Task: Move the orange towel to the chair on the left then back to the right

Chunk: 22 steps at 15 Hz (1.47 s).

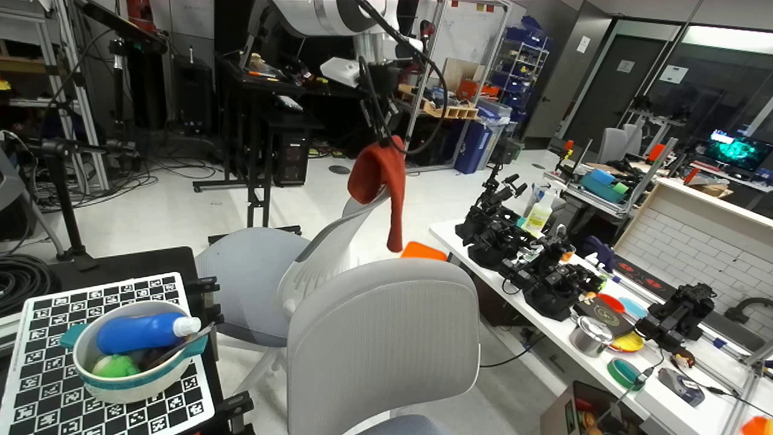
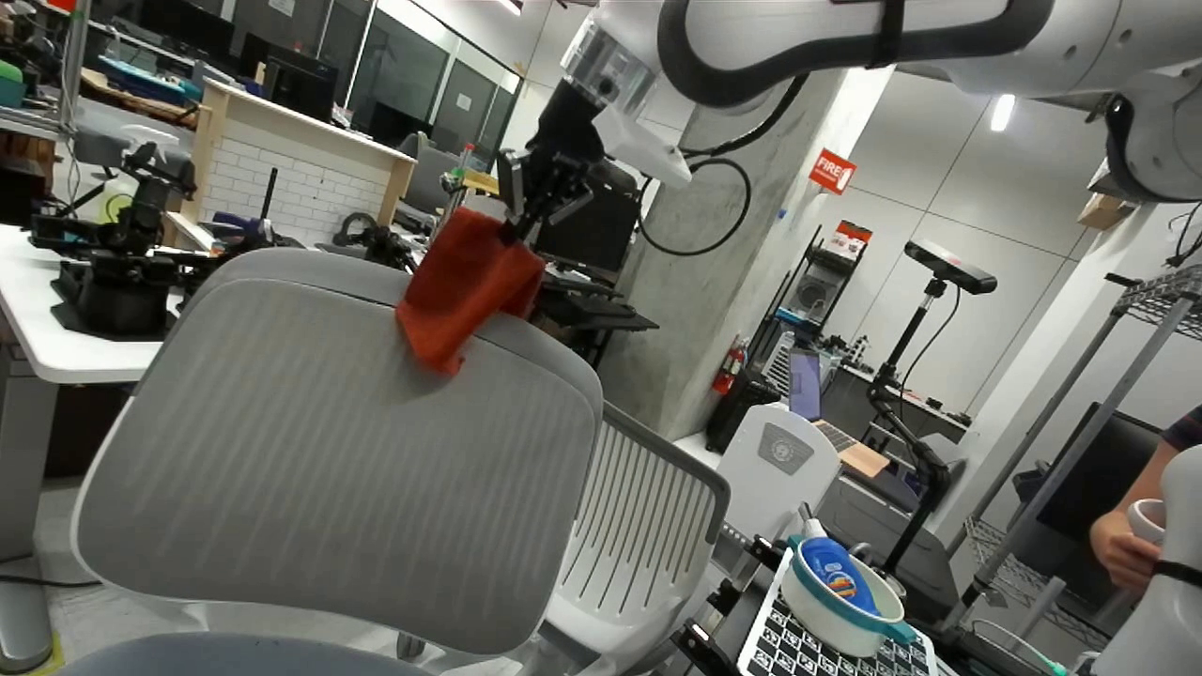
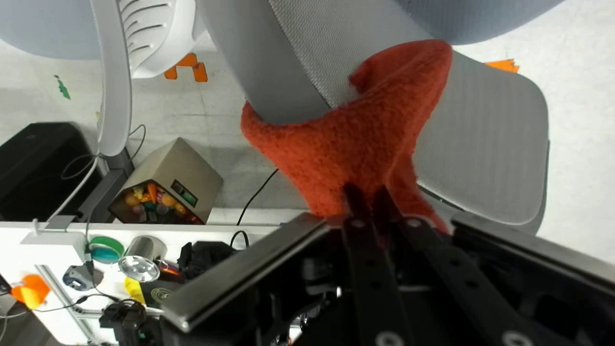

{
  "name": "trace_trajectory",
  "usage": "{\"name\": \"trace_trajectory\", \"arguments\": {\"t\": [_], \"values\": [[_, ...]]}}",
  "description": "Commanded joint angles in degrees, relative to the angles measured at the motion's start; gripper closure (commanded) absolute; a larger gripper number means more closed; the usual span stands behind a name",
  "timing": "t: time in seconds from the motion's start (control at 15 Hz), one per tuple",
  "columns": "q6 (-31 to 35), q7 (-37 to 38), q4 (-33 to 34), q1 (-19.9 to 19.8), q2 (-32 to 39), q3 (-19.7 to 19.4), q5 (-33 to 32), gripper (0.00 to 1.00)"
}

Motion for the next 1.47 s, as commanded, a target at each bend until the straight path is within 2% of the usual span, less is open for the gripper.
{"name": "trace_trajectory", "arguments": {"t": [0.0, 0.53, 0.6, 0.67, 0.93, 1.27, 1.4], "values": [[0.7, 0.2, 0.7, 1.1, 1.3, -1.0, -0.4, 0.98], [1.3, -0.9, 1.6, 0.3, 1.2, -1.9, -0.1, 0.98], [1.0, -0.2, 2.0, 0.4, 1.2, -2.5, -0.5, 0.67], [1.1, -0.4, 1.7, 0.3, 1.0, -2.8, -0.8, 0.66], [2.1, 0.5, -2.1, 0.5, -2.1, -4.5, -3.0, 0.38], [4.2, 0.2, -10.5, -0.5, -7.6, -4.4, -4.6, 0.02], [5.1, 0.0, -13.0, -0.8, -8.6, -3.9, -4.4, 0.00]]}}
